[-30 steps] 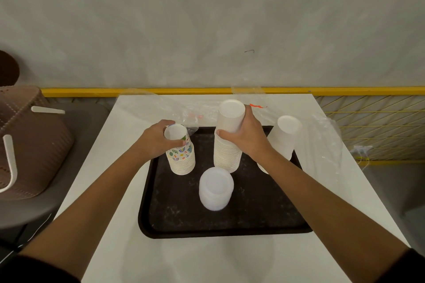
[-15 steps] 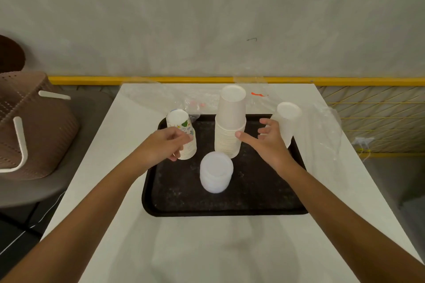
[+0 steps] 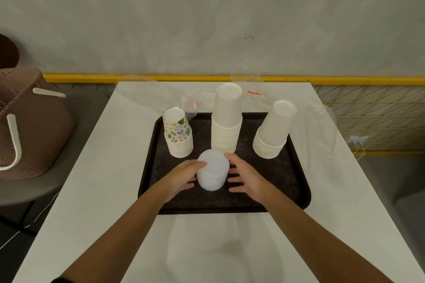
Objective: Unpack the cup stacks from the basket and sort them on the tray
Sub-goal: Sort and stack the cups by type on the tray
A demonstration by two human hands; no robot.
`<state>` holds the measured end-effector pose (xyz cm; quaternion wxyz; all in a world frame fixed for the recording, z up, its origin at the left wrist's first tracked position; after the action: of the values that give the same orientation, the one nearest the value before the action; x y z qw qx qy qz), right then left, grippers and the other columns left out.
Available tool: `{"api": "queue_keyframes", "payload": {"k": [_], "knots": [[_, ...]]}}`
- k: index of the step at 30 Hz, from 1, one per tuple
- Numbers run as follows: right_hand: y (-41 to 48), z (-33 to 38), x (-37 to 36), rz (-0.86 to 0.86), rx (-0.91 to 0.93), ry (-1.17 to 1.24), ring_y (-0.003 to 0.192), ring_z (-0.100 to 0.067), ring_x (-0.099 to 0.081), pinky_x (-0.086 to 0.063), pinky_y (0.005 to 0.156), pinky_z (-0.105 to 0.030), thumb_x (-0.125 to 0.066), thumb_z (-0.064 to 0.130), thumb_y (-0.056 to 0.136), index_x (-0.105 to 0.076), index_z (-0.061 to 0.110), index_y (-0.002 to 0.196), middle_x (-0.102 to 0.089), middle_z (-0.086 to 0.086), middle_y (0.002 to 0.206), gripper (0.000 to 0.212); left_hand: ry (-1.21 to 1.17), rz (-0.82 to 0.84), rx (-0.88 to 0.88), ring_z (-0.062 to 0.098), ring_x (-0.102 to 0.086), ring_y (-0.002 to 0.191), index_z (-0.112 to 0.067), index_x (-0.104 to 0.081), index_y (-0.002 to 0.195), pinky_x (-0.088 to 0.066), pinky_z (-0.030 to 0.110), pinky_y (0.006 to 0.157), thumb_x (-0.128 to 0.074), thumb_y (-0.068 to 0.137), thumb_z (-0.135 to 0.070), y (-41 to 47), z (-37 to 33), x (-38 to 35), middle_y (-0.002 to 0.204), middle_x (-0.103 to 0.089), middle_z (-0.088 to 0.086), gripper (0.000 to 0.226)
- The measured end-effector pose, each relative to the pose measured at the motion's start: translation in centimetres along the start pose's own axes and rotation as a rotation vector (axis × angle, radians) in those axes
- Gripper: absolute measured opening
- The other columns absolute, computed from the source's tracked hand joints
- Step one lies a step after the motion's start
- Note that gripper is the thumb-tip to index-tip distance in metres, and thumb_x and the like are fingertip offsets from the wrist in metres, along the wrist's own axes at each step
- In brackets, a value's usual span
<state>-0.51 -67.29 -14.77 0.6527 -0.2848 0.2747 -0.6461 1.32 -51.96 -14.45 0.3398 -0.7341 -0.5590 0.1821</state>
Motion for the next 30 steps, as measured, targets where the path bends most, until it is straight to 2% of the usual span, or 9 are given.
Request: {"api": "queue_keyframes", "payload": {"k": [7, 20, 30], "knots": [[0.3, -0.5, 0.0, 0.002, 0.002, 0.036, 0.124, -0.031, -0.046, -0.046, 0.093, -0.040, -0.045, 0.046, 0.092, -0.030, 0.016, 0.142, -0.040, -0.013, 0.142, 0.059, -0.040, -0.048, -0.017, 0.023, -0.047, 0.123, -0.015, -0.042, 0.133, -0.041, 0.034, 0.101, -0.055, 0.091, -0.031, 0.5, 0.2, -0.2, 0.139, -0.044, 0.007, 0.047], [-0.7, -2.0, 5.0, -0.087, -0.005, 0.066, 0.118, -0.032, -0.050, -0.045, 0.094, -0.040, -0.048, 0.036, 0.094, -0.036, 0.012, 0.138, -0.048, -0.016, 0.134, 0.052, 0.066, 0.021, -0.041, 0.023, -0.044, 0.127, -0.017, -0.040, 0.136, -0.043, 0.030, 0.098, -0.053, 0.092, -0.034, 0.5, -0.5, -5.1, 0.143, -0.040, 0.005, 0.049], [-0.7, -1.9, 3.5, -0.039, 0.001, 0.042, 0.117, -0.031, -0.052, -0.047, 0.091, -0.037, -0.047, 0.035, 0.094, -0.036, 0.011, 0.138, -0.049, -0.015, 0.134, 0.051, 0.044, -0.028, -0.015, 0.024, -0.043, 0.128, -0.015, -0.040, 0.137, -0.041, 0.032, 0.101, -0.055, 0.091, -0.032, 0.5, -0.1, -3.6, 0.145, -0.038, 0.007, 0.052]]}}
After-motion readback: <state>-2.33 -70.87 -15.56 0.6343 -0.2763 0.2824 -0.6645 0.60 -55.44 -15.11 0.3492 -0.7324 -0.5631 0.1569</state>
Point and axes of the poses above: each hand's wrist, its own y-axis towards the middle knuckle, its own x-axis out of the back of the hand, z = x × y, the point moved 7 cm from there along y, towards the middle knuckle
